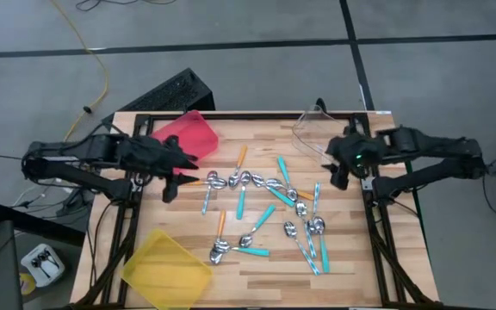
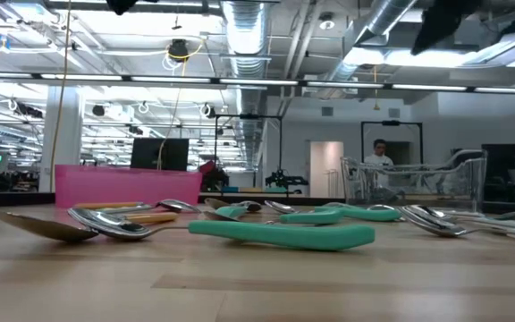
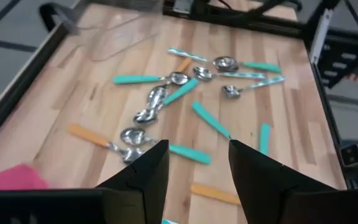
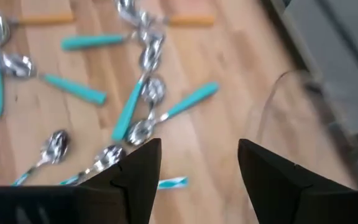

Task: Sort silverware by color (type)
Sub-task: Put the patterned blue spoon into the transparent bin

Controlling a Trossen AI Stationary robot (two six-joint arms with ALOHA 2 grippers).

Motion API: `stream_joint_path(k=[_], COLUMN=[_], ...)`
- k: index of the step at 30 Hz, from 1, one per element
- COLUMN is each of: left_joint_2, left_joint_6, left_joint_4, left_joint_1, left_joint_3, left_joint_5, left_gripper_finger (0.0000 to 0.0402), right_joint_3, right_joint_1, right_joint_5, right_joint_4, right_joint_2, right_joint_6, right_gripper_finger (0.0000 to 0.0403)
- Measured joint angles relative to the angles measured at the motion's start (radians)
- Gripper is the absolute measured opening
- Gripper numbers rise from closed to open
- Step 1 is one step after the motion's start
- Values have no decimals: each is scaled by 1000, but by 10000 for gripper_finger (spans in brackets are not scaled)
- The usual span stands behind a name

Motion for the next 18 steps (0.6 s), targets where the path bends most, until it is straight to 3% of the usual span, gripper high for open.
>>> stream_joint_path(k=[7, 13, 18], left_joint_2=[16, -6, -29], left_joint_6=[63, 95, 91], left_joint_4=[85, 217, 293], left_joint_1=[-119, -188, -198], left_joint_3=[-4, -100, -183], left_joint_5=[-42, -104, -106], left_gripper_finger=[151, 151, 151], right_joint_3=[-192, -365, -413], right_joint_1=[80, 164, 228], right_joint_5=[-30, -4, 1], right_joint_4=[105, 231, 187], right_joint_2=[13, 13, 50], right_joint_6=[191, 563, 831], right_gripper_finger=[239, 229, 216])
